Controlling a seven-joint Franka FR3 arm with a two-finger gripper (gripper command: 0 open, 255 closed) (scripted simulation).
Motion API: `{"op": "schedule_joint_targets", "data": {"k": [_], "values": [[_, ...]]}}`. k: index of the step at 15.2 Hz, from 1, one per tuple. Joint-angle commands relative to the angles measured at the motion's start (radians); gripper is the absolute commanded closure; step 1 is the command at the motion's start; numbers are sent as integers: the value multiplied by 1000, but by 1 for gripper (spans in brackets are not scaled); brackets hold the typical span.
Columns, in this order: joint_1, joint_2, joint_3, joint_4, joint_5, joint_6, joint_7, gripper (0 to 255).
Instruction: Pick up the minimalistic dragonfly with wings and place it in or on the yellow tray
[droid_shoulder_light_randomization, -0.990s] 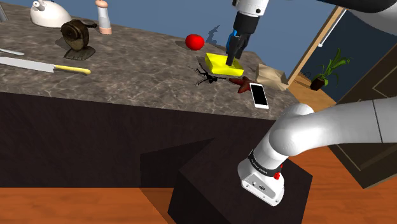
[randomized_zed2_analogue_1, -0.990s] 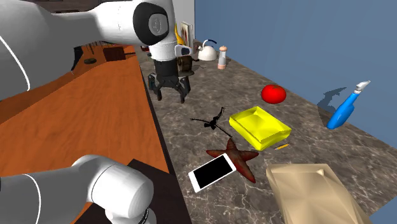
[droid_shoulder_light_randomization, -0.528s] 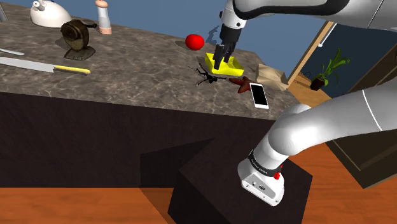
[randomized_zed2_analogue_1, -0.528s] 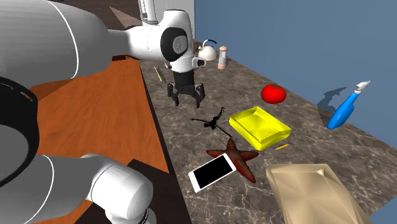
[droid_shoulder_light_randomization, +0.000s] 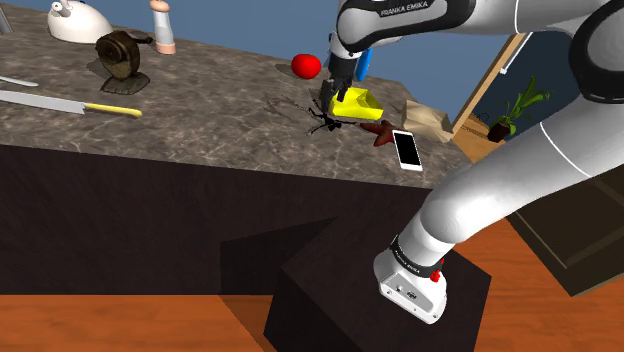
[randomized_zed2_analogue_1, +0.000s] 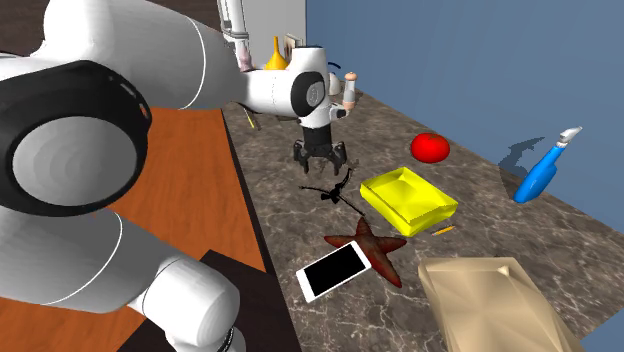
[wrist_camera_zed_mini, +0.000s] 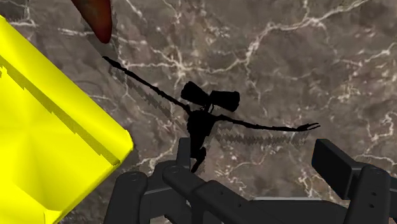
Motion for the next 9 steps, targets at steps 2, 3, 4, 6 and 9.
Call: {"op": "schedule_joint_targets", "data": {"k": [2, 3, 4, 6, 9], "values": [[-15, 100, -21, 35, -15, 80, -11, 0], [-19, 135, -27, 51, -18, 103, -14, 0], [-23, 170, -33, 69, -20, 125, -16, 0], [-26, 201, -38, 75, -22, 153, -18, 0], [-29, 221, -41, 55, -24, 194, -18, 0]]}}
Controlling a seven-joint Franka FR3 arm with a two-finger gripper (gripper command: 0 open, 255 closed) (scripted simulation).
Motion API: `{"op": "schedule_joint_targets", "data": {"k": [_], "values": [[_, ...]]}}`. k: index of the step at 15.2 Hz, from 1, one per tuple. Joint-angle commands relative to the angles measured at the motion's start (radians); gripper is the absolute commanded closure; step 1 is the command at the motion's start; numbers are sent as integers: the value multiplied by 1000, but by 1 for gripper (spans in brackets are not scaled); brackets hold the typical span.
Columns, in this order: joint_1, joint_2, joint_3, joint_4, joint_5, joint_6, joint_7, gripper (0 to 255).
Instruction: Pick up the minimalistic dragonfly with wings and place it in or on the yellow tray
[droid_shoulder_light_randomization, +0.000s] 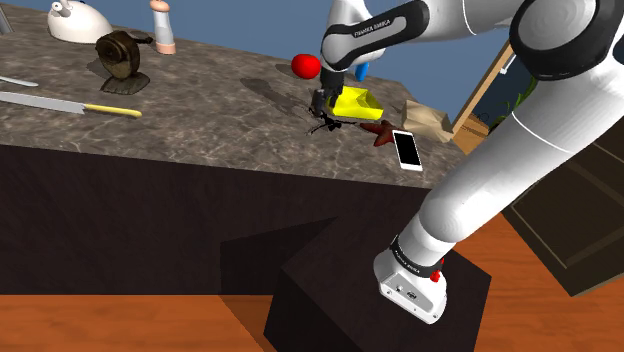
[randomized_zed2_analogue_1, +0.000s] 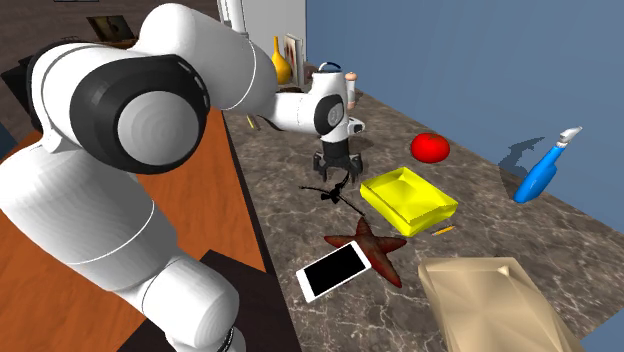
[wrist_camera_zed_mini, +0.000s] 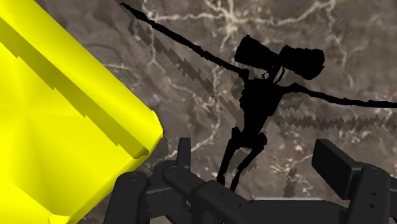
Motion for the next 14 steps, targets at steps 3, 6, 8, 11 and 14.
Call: {"op": "schedule_joint_targets", "data": {"k": [3, 6, 8, 11, 14], "values": [[-4, 30, -6, -24, -2, 56, -1, 0], [-5, 35, -6, -27, -2, 64, -1, 0], [-5, 35, -6, -27, -2, 64, -1, 0], [-5, 35, -6, -27, -2, 63, -1, 0], [-5, 35, -6, -27, -2, 63, -1, 255]]}}
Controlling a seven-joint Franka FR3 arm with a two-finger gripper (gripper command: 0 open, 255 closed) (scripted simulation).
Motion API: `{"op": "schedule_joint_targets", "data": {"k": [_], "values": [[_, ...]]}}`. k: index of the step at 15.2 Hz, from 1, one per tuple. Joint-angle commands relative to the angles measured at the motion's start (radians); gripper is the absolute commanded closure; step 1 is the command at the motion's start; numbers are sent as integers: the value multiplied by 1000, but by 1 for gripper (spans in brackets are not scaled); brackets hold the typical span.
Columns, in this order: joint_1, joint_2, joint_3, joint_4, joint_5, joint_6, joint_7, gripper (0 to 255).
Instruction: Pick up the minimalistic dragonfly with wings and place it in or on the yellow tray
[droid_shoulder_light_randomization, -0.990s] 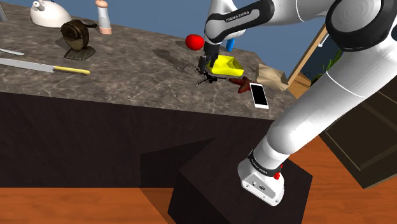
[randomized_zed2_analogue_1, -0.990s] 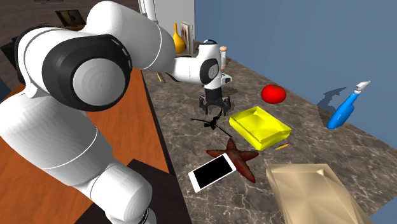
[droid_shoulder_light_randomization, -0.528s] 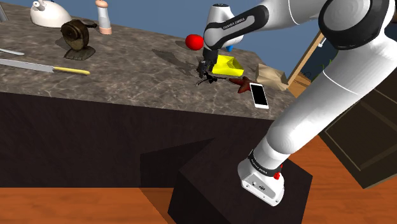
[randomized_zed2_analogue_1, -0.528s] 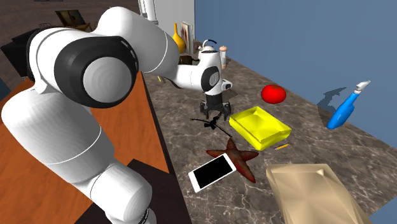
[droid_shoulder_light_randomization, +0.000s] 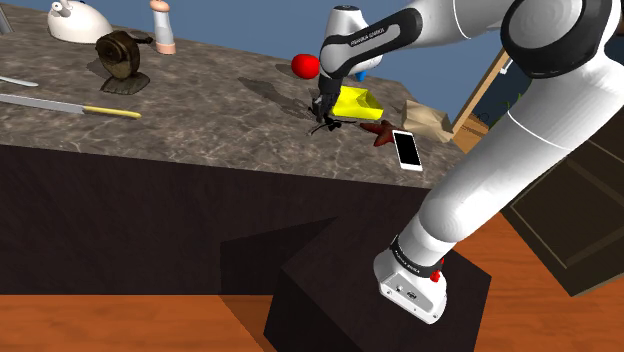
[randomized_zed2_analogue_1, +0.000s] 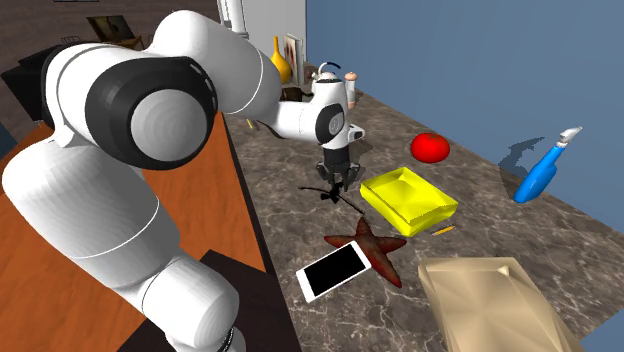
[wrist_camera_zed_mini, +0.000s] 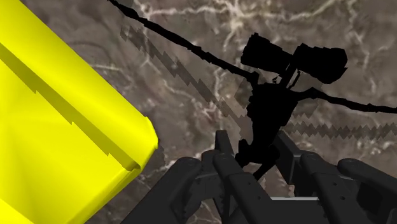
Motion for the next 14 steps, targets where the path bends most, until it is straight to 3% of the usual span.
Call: {"op": "schedule_joint_targets", "data": {"k": [1, 7, 14], "values": [[-2, 2, -2, -2, -1, 0, 0, 255], [-2, 2, -2, -2, -1, 0, 0, 255], [1, -40, 1, 52, 4, -95, -11, 255]]}}
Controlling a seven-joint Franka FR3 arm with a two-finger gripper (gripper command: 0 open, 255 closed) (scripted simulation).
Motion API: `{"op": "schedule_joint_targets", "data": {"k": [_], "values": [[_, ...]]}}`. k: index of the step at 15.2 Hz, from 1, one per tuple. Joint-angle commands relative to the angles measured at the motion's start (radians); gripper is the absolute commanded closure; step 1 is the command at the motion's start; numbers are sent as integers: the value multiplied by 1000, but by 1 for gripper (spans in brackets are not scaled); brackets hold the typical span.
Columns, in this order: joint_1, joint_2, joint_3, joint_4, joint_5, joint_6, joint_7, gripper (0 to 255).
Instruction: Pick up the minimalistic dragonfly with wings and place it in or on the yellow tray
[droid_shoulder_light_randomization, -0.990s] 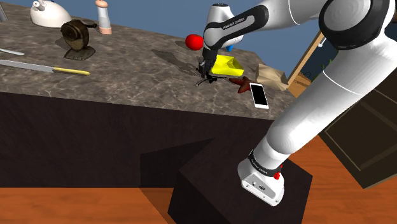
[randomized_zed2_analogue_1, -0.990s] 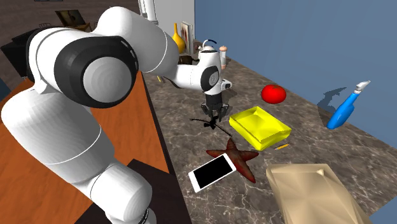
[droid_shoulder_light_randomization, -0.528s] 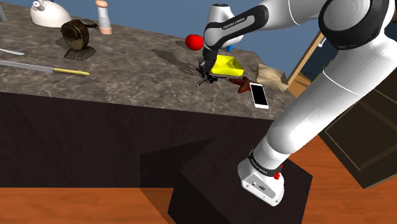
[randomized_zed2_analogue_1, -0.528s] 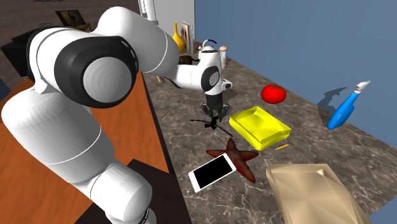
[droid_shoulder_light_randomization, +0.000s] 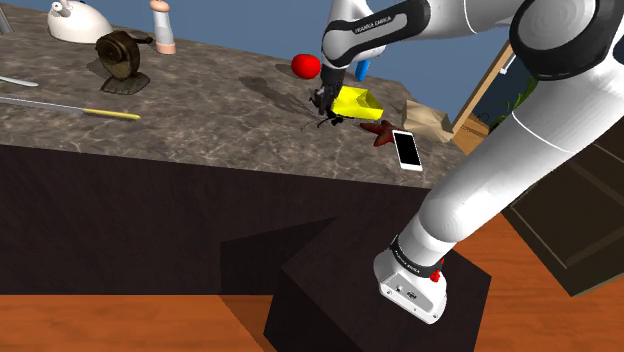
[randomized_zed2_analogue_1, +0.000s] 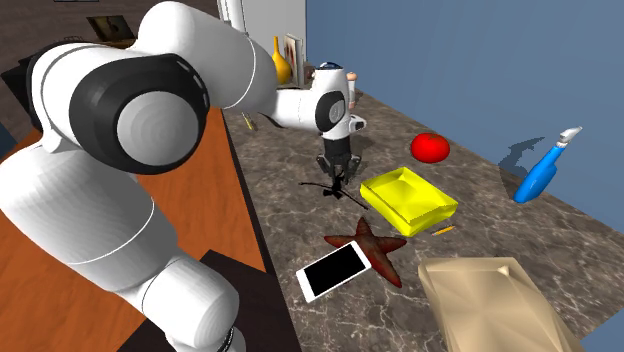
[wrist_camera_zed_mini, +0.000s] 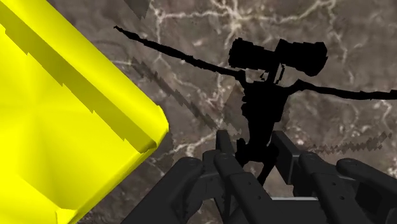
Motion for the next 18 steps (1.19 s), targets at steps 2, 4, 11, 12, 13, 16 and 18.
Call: {"op": "schedule_joint_targets", "data": {"k": [2, 4, 11, 12, 13, 16, 18], "values": [[0, -17, 0, 23, 2, -40, -7, 255], [0, -26, 1, 41, 3, -67, -10, 255], [3, -51, 4, 111, 8, -161, -21, 255], [3, -54, 5, 121, 9, -174, -22, 255], [3, -56, 5, 132, 9, -187, -24, 255], [4, -62, 7, 166, 11, -227, -28, 255], [-6, -49, -8, 180, 12, -225, -53, 255]]}}
